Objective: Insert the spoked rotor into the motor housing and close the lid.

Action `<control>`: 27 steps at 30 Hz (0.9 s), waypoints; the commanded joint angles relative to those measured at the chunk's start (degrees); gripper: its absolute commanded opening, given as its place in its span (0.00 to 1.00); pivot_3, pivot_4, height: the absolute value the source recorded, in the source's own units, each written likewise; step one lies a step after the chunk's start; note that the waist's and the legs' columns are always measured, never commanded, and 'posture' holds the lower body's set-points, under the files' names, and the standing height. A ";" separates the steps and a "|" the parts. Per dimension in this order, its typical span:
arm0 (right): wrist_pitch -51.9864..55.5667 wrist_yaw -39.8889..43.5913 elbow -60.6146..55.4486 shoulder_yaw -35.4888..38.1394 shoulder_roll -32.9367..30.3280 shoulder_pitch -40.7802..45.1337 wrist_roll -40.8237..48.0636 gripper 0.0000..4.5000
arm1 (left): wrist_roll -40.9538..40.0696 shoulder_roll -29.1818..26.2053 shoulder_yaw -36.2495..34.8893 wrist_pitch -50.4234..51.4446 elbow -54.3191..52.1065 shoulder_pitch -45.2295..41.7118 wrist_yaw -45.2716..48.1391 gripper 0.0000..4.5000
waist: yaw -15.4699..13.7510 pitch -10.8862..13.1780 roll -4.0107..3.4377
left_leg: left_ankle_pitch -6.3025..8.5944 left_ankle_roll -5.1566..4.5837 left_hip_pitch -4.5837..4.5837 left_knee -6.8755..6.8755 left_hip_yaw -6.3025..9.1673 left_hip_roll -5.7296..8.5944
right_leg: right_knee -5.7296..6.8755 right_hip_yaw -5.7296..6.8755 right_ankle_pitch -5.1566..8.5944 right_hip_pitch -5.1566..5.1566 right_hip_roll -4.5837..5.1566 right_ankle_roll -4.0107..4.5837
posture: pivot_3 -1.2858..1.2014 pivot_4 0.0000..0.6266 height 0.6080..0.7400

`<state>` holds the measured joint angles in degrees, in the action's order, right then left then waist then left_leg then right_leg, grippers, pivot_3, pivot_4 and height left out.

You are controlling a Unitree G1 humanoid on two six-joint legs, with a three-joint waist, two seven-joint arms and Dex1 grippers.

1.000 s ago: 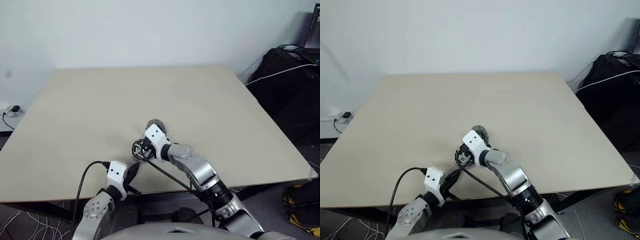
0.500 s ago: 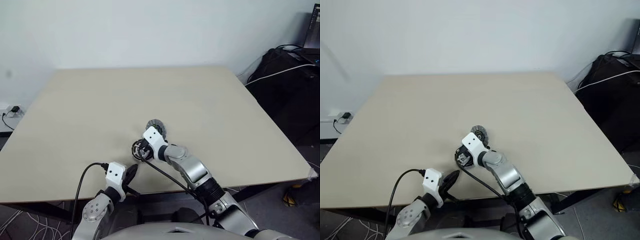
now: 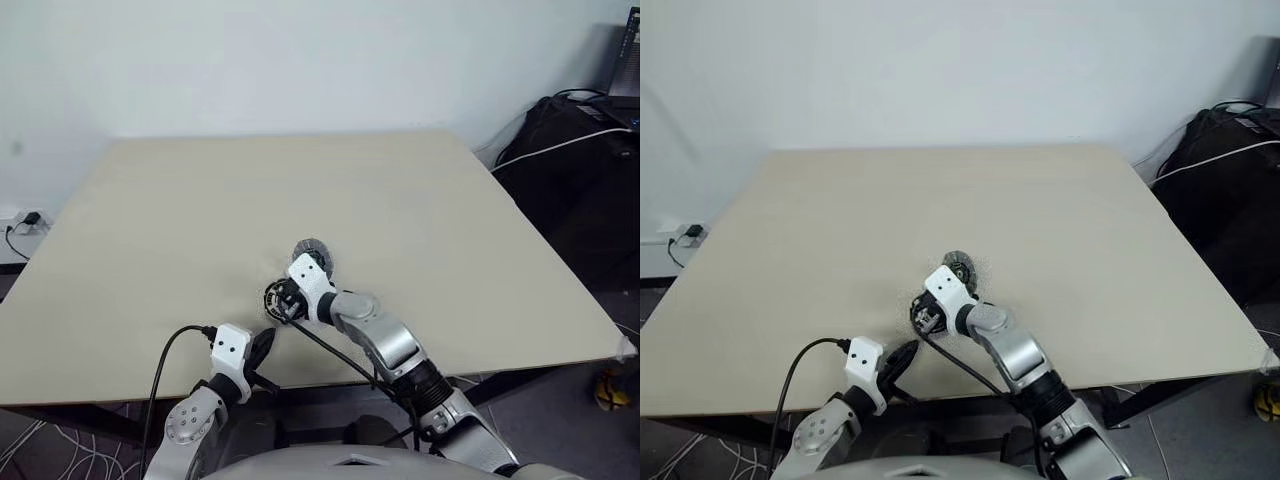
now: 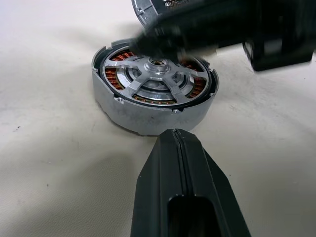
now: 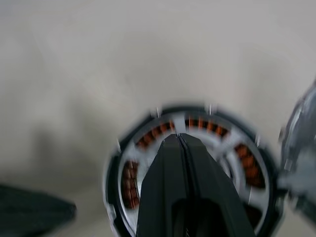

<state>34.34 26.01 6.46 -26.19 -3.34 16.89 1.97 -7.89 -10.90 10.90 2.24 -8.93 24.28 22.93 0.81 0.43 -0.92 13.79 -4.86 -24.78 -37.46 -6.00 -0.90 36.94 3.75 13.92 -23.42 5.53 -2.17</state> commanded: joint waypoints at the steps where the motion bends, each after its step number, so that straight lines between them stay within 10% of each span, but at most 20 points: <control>1: 0.74 -0.02 1.28 -0.07 -0.74 -0.07 -1.13 0.01 | -0.21 0.13 0.02 -0.96 -1.20 -0.82 0.23 0.00 | -0.04 -0.03 0.02 | 0.00 0.00 0.01 0.00 0.00 0.00 | 0.01 0.00 0.00 0.00 0.00 0.00 | 0.52 0.00 1.00; 16: 2.24 7.55 -26.15 4.28 -16.40 -1.67 1.11 0.01 | -0.16 0.69 0.85 -0.17 -1.91 -1.11 0.02 0.00 | -0.20 0.07 0.05 | 0.01 -0.01 -0.04 -0.02 0.00 0.00 | -0.06 0.02 0.01 -0.01 0.03 0.00 | 0.52 0.00 1.00; 27: -7.55 17.49 -27.19 -7.00 -30.46 -1.96 -7.54 0.71 | -0.59 0.42 0.80 0.75 -1.76 -2.33 0.52 0.00 | -0.18 0.26 0.32 | 0.01 -0.04 -0.03 -0.13 0.01 -0.02 | -0.04 0.08 0.02 0.03 -0.03 -0.01 | 0.52 0.00 1.00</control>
<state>29.45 42.36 -20.37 -32.30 -33.56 13.04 -3.69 -7.93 -10.50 11.74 3.41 -8.96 22.50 23.10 0.63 0.69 -0.60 13.80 -4.90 -24.81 -37.63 -5.99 -0.92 36.91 3.82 13.93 -23.38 5.51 -2.18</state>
